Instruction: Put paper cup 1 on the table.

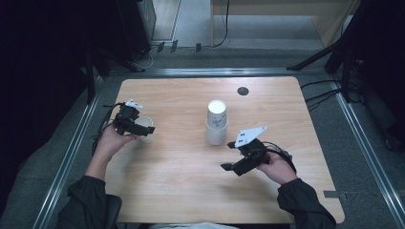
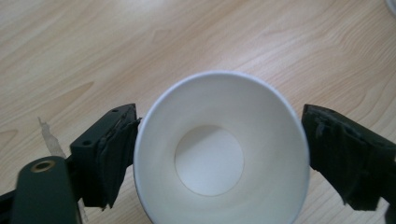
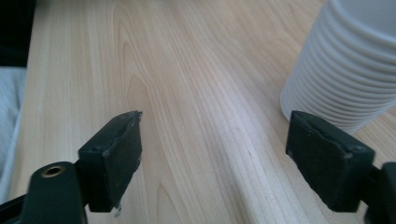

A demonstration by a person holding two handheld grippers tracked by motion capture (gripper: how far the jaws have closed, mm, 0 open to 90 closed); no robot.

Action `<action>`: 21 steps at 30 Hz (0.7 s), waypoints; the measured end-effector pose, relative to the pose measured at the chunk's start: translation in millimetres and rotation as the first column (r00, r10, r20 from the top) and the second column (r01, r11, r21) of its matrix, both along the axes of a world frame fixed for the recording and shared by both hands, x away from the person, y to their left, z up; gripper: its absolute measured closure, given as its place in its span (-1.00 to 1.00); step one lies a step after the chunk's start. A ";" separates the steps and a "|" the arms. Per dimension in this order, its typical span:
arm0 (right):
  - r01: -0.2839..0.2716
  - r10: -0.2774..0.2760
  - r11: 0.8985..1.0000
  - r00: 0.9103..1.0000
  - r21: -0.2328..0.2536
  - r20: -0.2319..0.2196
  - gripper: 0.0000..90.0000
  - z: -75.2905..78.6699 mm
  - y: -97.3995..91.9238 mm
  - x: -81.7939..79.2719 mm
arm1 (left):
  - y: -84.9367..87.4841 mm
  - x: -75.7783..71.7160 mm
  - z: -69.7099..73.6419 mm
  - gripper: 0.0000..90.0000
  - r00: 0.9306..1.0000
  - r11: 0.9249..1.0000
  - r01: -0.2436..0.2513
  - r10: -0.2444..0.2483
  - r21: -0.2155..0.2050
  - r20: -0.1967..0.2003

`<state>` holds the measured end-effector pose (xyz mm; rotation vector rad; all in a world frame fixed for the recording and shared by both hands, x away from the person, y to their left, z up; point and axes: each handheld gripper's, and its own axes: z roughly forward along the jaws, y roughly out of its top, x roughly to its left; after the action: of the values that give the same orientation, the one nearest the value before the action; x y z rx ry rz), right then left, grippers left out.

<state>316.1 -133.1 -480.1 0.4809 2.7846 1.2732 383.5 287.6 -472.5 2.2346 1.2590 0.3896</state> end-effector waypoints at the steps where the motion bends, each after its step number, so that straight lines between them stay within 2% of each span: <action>1: 0.011 -0.011 1.000 1.000 0.009 -0.007 -0.63 2.8 -1.3 1.1 | 0.9 -0.1 1.3 -0.72 1.000 1.000 -0.004 0.004 -0.011 0.001; 2: 0.018 -0.018 1.000 1.000 0.010 -0.009 -0.68 4.4 -1.9 1.6 | 2.3 -0.4 2.8 -0.72 1.000 1.000 -0.009 0.009 -0.022 0.005; 4: 0.055 -0.055 0.998 0.998 0.023 -0.005 -0.66 8.7 -3.1 3.9 | 4.6 -2.0 6.3 -0.72 1.000 0.999 -0.019 0.020 -0.037 0.006; 5: 0.068 -0.068 0.997 0.998 0.025 -0.019 -0.62 10.8 -4.2 5.4 | 5.0 -3.5 8.0 -0.72 1.000 0.999 -0.020 0.021 -0.036 0.012; 8: 0.020 -0.017 0.999 0.998 0.047 -0.061 -0.66 16.7 -7.9 9.6 | 5.1 -8.4 13.4 -0.72 0.999 0.999 -0.021 0.022 -0.034 0.029; 9: 0.014 -0.011 0.998 0.999 0.055 -0.052 -0.66 19.1 -8.0 11.1 | 5.2 -10.2 15.5 -0.72 0.999 0.999 -0.018 0.019 -0.034 0.033; 12: 0.062 -0.061 0.996 0.998 0.060 -0.021 -0.63 27.8 -7.6 15.4 | 5.4 -16.3 20.7 -0.72 0.999 0.999 -0.009 0.011 -0.045 0.048; 14: 0.078 -0.077 0.994 0.997 0.071 -0.022 -0.63 31.8 -8.0 19.7 | 5.9 -20.2 21.9 -0.71 0.999 0.997 0.011 -0.008 -0.070 0.047; 16: 0.088 -0.087 0.994 0.996 0.068 -0.018 -0.63 34.6 -8.3 23.1 | 6.4 -23.9 22.7 -0.71 0.999 0.999 0.004 -0.001 -0.047 0.047; 19: 0.105 -0.105 0.993 0.995 0.061 -0.005 -0.62 39.4 -8.8 26.1 | 8.0 -30.3 26.7 -0.71 0.998 0.998 0.003 0.001 -0.057 0.057; 21: 0.111 -0.111 0.992 0.994 0.063 -0.012 -0.59 43.5 -10.0 29.3 | 8.1 -35.9 31.0 -0.70 0.998 0.998 0.003 0.001 -0.064 0.069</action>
<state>345.4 -143.1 -436.6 0.6365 2.6880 1.3415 347.5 295.7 -441.4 2.1498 1.2181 0.4164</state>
